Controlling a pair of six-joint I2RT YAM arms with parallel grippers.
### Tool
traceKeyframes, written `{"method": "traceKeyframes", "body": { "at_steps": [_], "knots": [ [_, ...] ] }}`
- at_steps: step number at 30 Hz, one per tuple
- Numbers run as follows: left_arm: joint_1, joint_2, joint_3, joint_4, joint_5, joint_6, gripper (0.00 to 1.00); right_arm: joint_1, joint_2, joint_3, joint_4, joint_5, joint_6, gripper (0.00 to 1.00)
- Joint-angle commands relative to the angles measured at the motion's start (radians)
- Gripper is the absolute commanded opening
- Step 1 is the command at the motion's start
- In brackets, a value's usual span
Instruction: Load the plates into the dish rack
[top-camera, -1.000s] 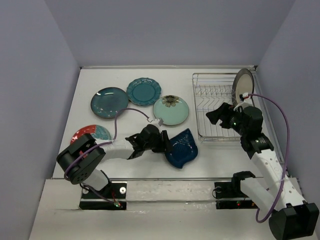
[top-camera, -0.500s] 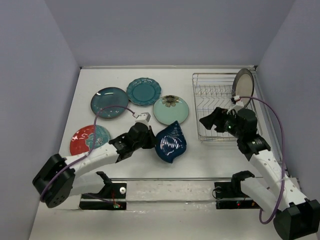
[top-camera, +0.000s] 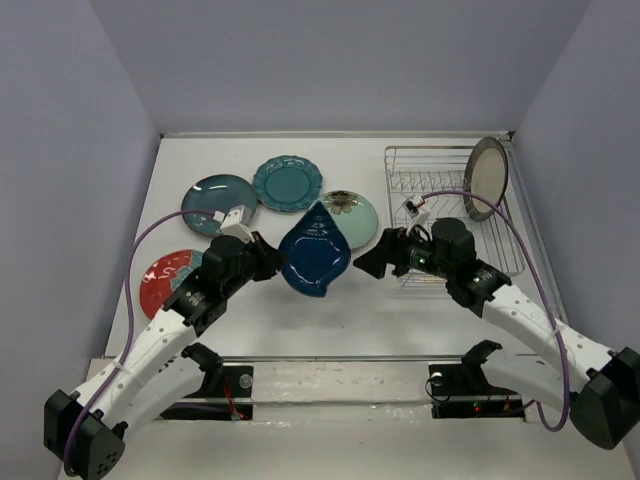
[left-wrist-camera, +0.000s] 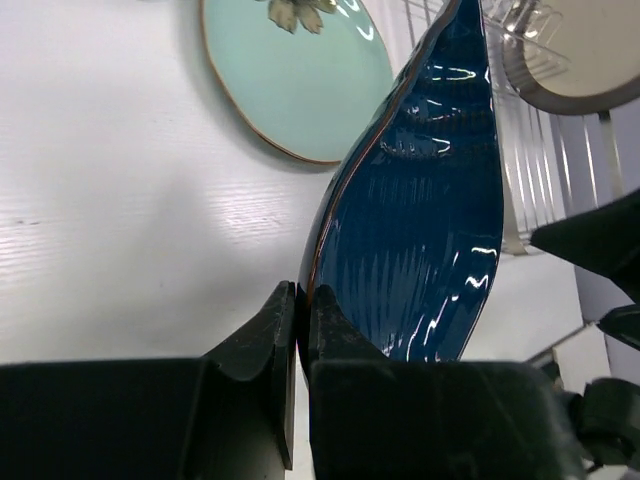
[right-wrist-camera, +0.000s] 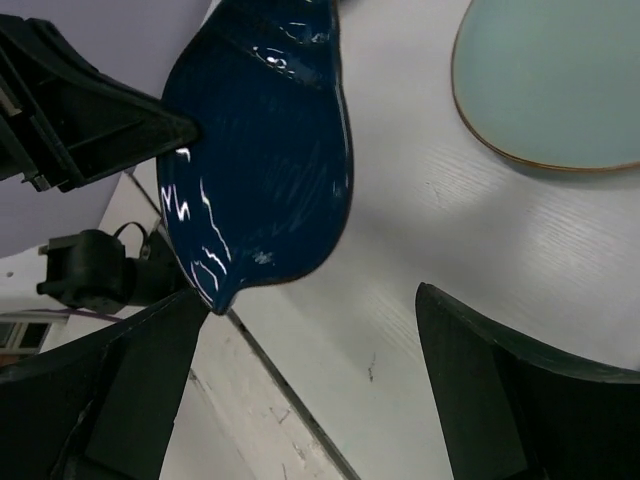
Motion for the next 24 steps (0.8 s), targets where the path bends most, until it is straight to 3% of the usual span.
{"method": "traceKeyframes", "body": {
  "at_steps": [1, 9, 10, 11, 12, 13, 14, 15, 16, 18, 19, 22, 24],
  "knots": [
    [-0.004, -0.016, 0.057, 0.232, 0.163, -0.049, 0.06, 0.048, 0.077, 0.044, 0.164, 0.003, 0.043, 0.93],
    [-0.004, -0.05, -0.002, 0.373, 0.308, -0.096, 0.06, 0.048, 0.226, 0.06, 0.239, 0.045, 0.082, 0.93],
    [-0.005, -0.051, -0.007, 0.388, 0.329, -0.104, 0.06, 0.048, 0.234, 0.057, 0.262, 0.025, 0.092, 0.85],
    [-0.005, -0.047, -0.012, 0.398, 0.337, -0.106, 0.07, 0.048, 0.242, 0.052, 0.292, -0.001, 0.106, 0.85],
    [-0.004, -0.042, -0.013, 0.401, 0.337, -0.106, 0.14, 0.057, 0.251, 0.047, 0.356, -0.056, 0.123, 0.74],
    [-0.004, -0.032, -0.015, 0.401, 0.335, -0.098, 0.19, 0.057, 0.254, 0.041, 0.387, -0.076, 0.161, 0.47],
    [-0.004, -0.028, -0.016, 0.402, 0.334, -0.092, 0.24, 0.057, 0.254, 0.037, 0.413, -0.089, 0.18, 0.46],
    [-0.004, -0.024, -0.015, 0.402, 0.334, -0.086, 0.36, 0.057, 0.248, 0.037, 0.442, -0.093, 0.2, 0.13],
    [-0.004, -0.022, -0.012, 0.399, 0.335, -0.077, 0.44, 0.057, 0.236, 0.038, 0.441, -0.08, 0.201, 0.07],
    [-0.004, -0.025, 0.008, 0.37, 0.326, -0.029, 0.62, 0.057, 0.207, 0.055, 0.418, -0.04, 0.191, 0.07],
    [-0.004, -0.031, 0.043, 0.314, 0.316, -0.006, 0.75, 0.057, 0.17, 0.072, 0.352, 0.019, 0.15, 0.07],
    [-0.005, -0.051, 0.126, 0.162, 0.253, 0.103, 0.99, 0.048, 0.106, 0.213, 0.09, 0.234, -0.018, 0.07],
    [-0.004, -0.061, 0.161, 0.094, 0.207, 0.182, 0.99, 0.048, 0.096, 0.363, -0.12, 0.368, -0.107, 0.07]
  ]
}}
